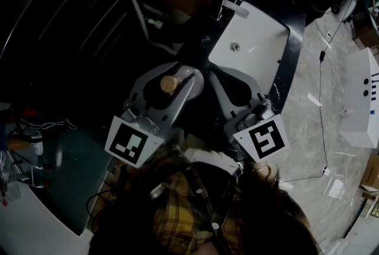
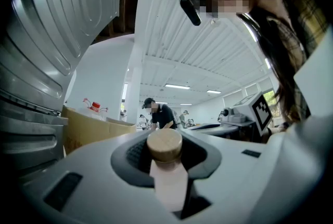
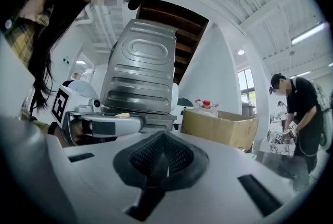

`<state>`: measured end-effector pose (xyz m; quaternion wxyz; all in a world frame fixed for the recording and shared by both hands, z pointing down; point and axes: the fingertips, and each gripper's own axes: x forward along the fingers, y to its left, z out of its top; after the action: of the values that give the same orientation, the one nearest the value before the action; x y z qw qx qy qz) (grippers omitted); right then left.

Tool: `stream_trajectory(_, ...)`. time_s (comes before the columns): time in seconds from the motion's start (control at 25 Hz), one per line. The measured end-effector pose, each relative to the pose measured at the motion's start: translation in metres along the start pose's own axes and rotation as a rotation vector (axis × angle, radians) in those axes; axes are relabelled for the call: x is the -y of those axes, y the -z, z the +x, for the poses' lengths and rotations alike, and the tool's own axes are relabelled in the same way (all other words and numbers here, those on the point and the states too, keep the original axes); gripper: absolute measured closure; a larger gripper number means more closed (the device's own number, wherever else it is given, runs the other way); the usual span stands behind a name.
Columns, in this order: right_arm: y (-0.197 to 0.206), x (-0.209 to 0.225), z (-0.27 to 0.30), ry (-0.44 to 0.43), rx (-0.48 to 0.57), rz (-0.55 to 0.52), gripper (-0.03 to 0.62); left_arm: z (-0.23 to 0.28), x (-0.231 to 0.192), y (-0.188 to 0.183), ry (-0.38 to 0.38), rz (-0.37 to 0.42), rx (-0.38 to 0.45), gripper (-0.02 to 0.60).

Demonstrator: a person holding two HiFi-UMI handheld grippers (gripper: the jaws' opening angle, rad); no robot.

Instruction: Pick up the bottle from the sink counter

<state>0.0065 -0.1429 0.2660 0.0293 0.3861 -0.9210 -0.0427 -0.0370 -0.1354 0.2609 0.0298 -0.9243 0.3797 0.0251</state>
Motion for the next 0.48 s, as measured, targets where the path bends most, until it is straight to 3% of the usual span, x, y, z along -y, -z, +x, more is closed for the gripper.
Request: stream_trajectory(0.48, 0.0005, -0.0017, 0.0039, -0.023, 0.002, 0.004, 0.577, 0.0025, 0.0026, -0.0003, 0.008, 0.01, -0.01, 0.462)
